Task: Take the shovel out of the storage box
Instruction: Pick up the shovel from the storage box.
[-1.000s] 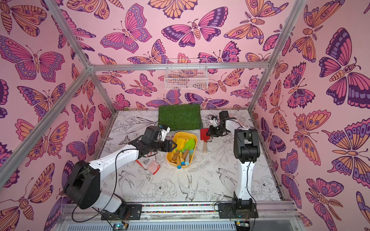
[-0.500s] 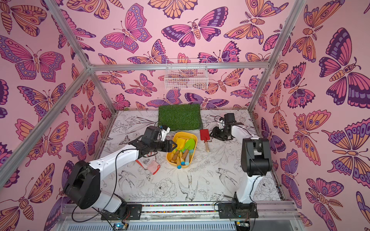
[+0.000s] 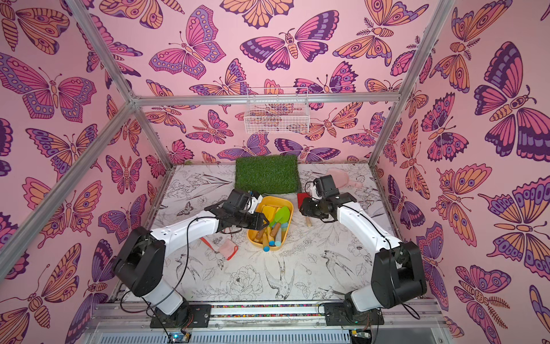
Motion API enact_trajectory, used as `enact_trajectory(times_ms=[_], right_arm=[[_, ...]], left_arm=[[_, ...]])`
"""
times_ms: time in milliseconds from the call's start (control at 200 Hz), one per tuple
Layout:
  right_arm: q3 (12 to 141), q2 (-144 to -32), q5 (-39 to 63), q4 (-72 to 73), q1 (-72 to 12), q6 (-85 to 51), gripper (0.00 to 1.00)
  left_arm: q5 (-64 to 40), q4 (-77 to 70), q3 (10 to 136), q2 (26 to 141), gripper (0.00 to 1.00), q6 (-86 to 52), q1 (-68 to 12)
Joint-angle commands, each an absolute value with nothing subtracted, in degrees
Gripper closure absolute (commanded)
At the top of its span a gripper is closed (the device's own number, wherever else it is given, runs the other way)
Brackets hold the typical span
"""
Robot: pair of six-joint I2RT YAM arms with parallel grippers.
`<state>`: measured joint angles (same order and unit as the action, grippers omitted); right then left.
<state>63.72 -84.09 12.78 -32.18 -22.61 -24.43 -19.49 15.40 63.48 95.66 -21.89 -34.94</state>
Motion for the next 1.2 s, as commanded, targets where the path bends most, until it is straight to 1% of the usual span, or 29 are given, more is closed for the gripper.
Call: enact_trajectory(times_ms=[0,426,656,921,1117,1197], right_arm=[[62.4,-81.7,10.0,-35.1,-23.6,-25.2,0.49],[59.5,-79.1,10.6,-34.5,-23.8,-24.5,0.49],[58.4,-77.8,11.3,-34.0,-23.8,-24.2,0.49],[58.1,-75.8,11.3,-35.2,-23.9,-23.2,0.49],[57.2,-74.2,11.0,-34.9,-23.9,-23.4,0.5],[57.3,-74.1,11.0,-35.0,-23.9,-23.7,0.5]], left_arm=[[-18.3,19.4,66.6,97.9,0.48,-20.5,-36.2],[-18.5,27.2,76.0,106.7,0.49,-20.8,-39.1],[-16.6,32.0,80.9,111.0,0.49,-20.3,-40.6],[-17.2,35.1,83.4,114.1,0.61,-20.8,-41.4],[-17.4,35.6,83.8,114.4,0.77,-20.9,-41.6],[-17.0,35.5,84.0,114.1,0.81,-20.8,-41.6]])
